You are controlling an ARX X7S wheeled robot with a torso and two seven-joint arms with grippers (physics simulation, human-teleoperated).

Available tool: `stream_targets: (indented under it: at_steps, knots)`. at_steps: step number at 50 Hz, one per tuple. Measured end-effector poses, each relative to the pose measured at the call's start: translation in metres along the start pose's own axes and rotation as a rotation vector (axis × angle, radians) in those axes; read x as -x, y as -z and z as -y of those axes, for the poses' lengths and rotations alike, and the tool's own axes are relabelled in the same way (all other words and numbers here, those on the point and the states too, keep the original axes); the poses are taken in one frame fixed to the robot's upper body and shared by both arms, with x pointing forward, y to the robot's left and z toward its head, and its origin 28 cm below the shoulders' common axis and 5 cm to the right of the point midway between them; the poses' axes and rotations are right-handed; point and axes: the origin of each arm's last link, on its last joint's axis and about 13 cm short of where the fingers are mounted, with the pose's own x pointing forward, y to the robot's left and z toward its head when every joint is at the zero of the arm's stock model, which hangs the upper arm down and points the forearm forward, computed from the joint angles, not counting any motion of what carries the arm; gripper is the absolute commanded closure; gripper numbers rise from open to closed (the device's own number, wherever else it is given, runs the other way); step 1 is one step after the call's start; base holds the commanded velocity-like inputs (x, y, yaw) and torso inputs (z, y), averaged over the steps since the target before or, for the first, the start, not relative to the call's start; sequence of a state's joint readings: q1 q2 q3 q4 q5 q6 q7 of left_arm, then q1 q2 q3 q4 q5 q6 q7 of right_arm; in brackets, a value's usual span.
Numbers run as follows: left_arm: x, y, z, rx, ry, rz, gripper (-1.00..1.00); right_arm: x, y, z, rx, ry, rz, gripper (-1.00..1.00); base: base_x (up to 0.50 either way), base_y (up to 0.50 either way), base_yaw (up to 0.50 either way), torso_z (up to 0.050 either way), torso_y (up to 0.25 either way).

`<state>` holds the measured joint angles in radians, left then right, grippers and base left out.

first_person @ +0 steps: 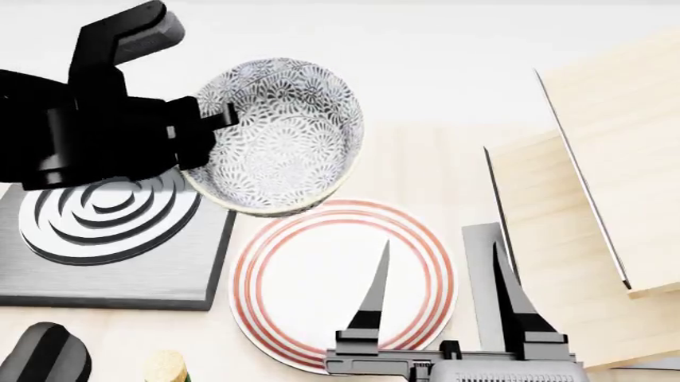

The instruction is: Pick up the akita bowl and put it on the plate.

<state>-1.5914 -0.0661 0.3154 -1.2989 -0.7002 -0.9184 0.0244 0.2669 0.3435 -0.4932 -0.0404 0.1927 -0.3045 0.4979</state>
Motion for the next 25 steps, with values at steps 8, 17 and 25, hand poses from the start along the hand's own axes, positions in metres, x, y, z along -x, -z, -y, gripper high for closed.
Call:
stream_targets:
  at_steps: [8, 17, 25]
  knots:
    - [-0.002, 0.005, 0.006, -0.041, 0.007, -0.056, 1.0, 0.001, 0.0, 0.0, -0.002, -0.003, 0.0, -1.0, 0.0, 0.0, 0.0, 0.0, 0.001]
    - [-0.006, 0.011, 0.011, -0.067, 0.023, -0.094, 1.0, 0.002, 0.001, 0.0, -0.004, -0.004, -0.001, -1.0, 0.0, 0.0, 0.0, 0.0, 0.0]
    - [-0.01, 0.018, 0.014, -0.074, 0.041, -0.116, 1.0, 0.003, 0.001, -0.001, -0.004, -0.008, 0.0, -1.0, 0.0, 0.0, 0.0, 0.0, 0.0]
